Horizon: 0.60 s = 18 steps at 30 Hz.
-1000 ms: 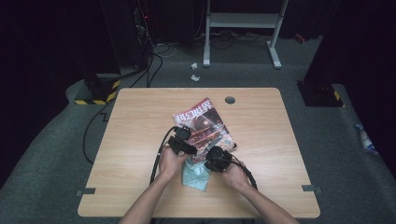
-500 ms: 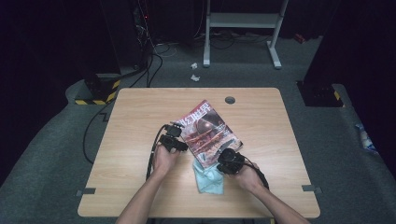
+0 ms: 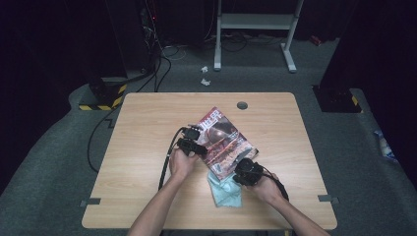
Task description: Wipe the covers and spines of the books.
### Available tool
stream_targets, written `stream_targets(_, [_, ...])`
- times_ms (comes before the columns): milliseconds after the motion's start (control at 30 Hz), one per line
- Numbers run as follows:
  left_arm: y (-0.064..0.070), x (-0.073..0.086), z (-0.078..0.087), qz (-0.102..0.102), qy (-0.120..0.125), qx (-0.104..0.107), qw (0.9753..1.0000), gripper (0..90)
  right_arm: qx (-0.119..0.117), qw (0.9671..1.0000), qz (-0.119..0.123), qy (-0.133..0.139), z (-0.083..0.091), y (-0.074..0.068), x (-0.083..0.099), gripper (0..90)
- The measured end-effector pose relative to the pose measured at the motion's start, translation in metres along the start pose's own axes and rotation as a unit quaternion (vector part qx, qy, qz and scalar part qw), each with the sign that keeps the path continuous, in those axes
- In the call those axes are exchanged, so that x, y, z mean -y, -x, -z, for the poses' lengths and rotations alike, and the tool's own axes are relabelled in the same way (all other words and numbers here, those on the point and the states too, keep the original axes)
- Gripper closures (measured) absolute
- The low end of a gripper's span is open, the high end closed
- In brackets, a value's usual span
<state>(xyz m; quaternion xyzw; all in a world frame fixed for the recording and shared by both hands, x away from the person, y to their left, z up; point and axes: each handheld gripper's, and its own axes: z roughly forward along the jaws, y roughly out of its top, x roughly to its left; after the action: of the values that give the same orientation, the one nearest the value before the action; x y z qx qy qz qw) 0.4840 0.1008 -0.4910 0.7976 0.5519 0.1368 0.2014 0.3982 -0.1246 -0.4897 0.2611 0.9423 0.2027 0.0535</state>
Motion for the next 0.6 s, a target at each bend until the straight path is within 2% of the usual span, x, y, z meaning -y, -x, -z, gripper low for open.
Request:
stream_targets(167, [-0.007, -0.001, -0.003, 0.023, -0.011, 0.016, 0.9995, 27.8, -0.006, 1.0, -0.003, 0.001, 0.002, 0.002, 0.002, 90.0])
stream_targets(267, [-0.006, -0.002, -0.002, 0.014, -0.014, 0.008, 0.9998, 27.6, -0.004, 1.0, -0.002, 0.003, 0.005, 0.003, 0.004, 90.0])
stream_targets(367, [-0.008, -0.002, -0.002, 0.012, -0.012, 0.0, 0.9999, 27.4, -0.004, 1.0, -0.007, 0.001, 0.007, 0.004, 0.007, 90.0])
stream_targets(467, [-0.012, -0.001, -0.002, 0.019, -0.014, 0.005, 0.9997, 27.1, -0.001, 1.0, -0.01, 0.0, 0.011, 0.007, 0.011, 90.0])
stream_targets(600, [-0.012, -0.001, -0.002, 0.015, -0.012, 0.003, 0.9998, 27.1, 0.008, 0.9999, -0.013, -0.003, 0.017, 0.015, 0.018, 90.0])
